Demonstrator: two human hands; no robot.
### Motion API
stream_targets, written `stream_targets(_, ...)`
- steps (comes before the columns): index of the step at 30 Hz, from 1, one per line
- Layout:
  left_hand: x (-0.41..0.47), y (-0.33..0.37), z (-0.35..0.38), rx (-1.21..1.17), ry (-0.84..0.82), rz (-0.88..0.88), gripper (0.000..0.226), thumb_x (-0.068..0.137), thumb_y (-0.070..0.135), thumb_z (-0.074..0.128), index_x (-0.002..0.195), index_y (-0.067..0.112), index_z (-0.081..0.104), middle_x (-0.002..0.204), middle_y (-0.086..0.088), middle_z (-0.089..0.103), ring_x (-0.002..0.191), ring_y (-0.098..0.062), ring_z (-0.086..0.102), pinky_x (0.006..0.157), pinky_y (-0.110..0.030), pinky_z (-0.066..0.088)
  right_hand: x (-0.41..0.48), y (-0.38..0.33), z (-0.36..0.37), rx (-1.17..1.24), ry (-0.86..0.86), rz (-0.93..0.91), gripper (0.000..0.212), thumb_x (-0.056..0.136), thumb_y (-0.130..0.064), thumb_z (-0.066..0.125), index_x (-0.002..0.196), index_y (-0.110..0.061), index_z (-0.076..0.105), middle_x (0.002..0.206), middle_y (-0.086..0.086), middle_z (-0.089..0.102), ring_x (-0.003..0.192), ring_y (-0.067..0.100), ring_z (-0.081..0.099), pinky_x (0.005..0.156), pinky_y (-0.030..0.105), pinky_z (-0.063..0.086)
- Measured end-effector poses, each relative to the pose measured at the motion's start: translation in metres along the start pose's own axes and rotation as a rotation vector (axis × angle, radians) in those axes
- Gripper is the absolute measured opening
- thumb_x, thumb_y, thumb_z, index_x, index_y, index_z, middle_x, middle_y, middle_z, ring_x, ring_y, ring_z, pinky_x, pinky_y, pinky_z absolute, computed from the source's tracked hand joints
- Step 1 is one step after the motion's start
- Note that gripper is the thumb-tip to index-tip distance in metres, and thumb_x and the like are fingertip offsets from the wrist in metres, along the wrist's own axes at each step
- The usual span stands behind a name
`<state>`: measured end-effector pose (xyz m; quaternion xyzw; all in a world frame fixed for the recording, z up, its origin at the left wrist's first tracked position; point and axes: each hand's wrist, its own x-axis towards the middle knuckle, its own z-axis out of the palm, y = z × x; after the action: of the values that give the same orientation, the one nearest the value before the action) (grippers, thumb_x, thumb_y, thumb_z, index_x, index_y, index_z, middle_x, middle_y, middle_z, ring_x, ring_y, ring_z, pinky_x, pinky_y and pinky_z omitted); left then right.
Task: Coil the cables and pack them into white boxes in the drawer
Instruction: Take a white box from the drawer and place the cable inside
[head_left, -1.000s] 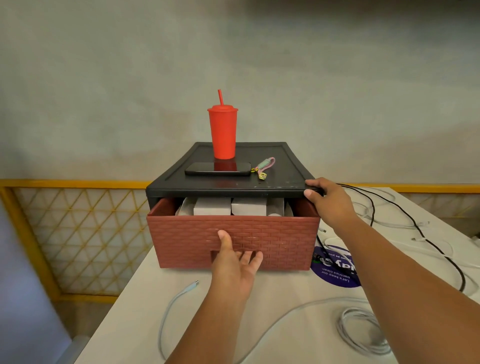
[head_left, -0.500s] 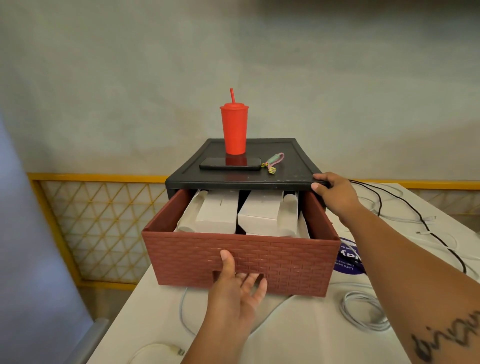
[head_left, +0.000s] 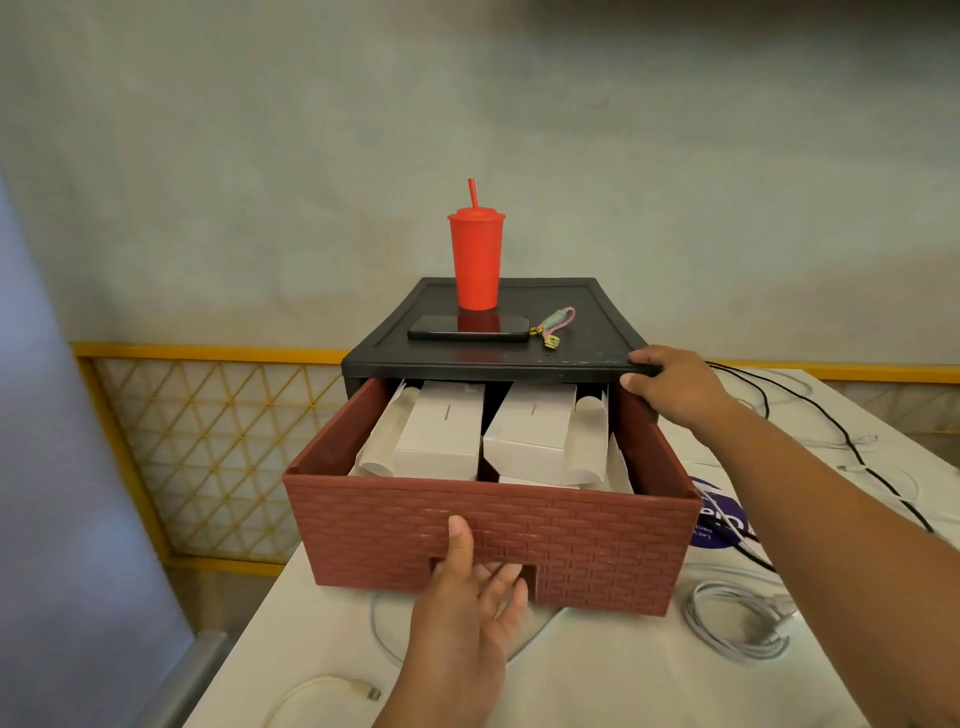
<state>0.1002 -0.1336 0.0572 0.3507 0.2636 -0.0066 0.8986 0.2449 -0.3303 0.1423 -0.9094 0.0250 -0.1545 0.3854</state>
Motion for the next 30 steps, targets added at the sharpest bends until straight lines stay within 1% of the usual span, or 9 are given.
stream_targets(5,-0.006,0.003,-0.011,0.226,-0.014,0.066,0.034,0.083,0.042,0.060,0.095,0.010,0.057,0.093,-0.008,0.062,0.089,-0.021,0.060,0.065,-0.032,0.047,-0.035,-0.037,0.004,-0.291,-0.041,-0.221,0.037,0.086,-0.024,0.060,0.123,-0.021,0.057,0.126,0.009,0.050,0.111,0.026,0.051,0.091,0.031,0.040)
stream_targets(9,-0.014,0.006,-0.016,0.331,-0.006,0.128,0.031,0.082,0.044,0.062,0.093,0.015,0.058,0.102,-0.005,0.059,0.096,-0.020,0.056,0.063,-0.031,0.044,-0.051,-0.065,0.014,-0.341,-0.345,-0.113,0.042,0.089,-0.031,0.057,0.127,-0.016,0.050,0.126,0.006,0.055,0.109,0.024,0.054,0.089,0.030,0.042)
stream_targets(13,-0.020,0.014,-0.024,0.369,0.015,0.205,0.030,0.081,0.040,0.066,0.096,0.017,0.054,0.096,-0.001,0.059,0.093,-0.016,0.056,0.071,-0.032,0.042,-0.047,-0.074,0.033,-0.389,-0.444,-0.010,0.034,0.094,-0.036,0.048,0.113,-0.008,0.050,0.097,0.006,0.056,0.090,0.023,0.051,0.075,0.029,0.042)
stream_targets(16,-0.023,0.025,-0.025,0.439,-0.006,0.307,0.020,0.081,0.030,0.068,0.081,0.017,0.054,0.084,0.000,0.060,0.083,-0.017,0.054,0.074,-0.033,0.039,-0.045,-0.069,0.049,-0.494,-0.462,0.032,0.044,0.096,-0.033,0.043,0.127,-0.003,0.046,0.123,0.012,0.054,0.111,0.027,0.052,0.093,0.031,0.043)
stream_targets(18,-0.026,0.034,-0.023,0.440,-0.037,0.368,0.019,0.081,0.022,0.069,0.072,0.017,0.053,0.072,0.001,0.057,0.074,-0.015,0.052,0.072,-0.030,0.038,-0.043,-0.067,0.055,-0.515,-0.458,0.063,0.044,0.096,-0.029,0.046,0.130,-0.003,0.044,0.126,0.012,0.054,0.113,0.027,0.055,0.100,0.034,0.042)
stream_targets(20,-0.029,0.043,-0.019,0.412,-0.080,0.389,0.021,0.083,0.016,0.067,0.068,0.017,0.052,0.064,0.003,0.054,0.066,-0.012,0.049,0.066,-0.027,0.037,-0.037,-0.065,0.058,-0.415,-0.488,0.125,0.034,0.094,-0.021,0.050,0.122,-0.002,0.052,0.107,0.013,0.064,0.091,0.022,0.065,0.083,0.031,0.050)
stream_targets(22,-0.031,0.049,-0.018,0.403,-0.107,0.397,0.020,0.085,0.014,0.064,0.068,0.017,0.053,0.062,0.004,0.054,0.063,-0.010,0.048,0.061,-0.024,0.037,-0.036,-0.067,0.056,-0.186,-0.500,0.251,0.028,0.093,-0.012,0.052,0.117,0.001,0.054,0.090,0.016,0.065,0.074,0.021,0.065,0.064,0.027,0.049)
stream_targets(25,-0.034,0.056,-0.017,0.405,-0.130,0.390,0.020,0.086,0.012,0.063,0.069,0.017,0.053,0.063,0.003,0.054,0.062,-0.010,0.049,0.058,-0.023,0.037,-0.039,-0.068,0.047,-0.001,-0.450,0.289,0.028,0.089,0.000,0.052,0.116,0.007,0.055,0.073,0.013,0.058,0.063,0.019,0.057,0.059,0.025,0.046)
stream_targets(30,-0.039,0.059,-0.016,0.418,-0.169,0.341,0.018,0.088,0.011,0.060,0.071,0.016,0.055,0.067,0.002,0.057,0.062,-0.010,0.051,0.060,-0.022,0.040,-0.056,-0.074,0.019,0.185,-0.359,0.194,0.029,0.086,0.007,0.052,0.114,0.010,0.056,0.073,0.007,0.053,0.061,0.015,0.051,0.059,0.023,0.046)
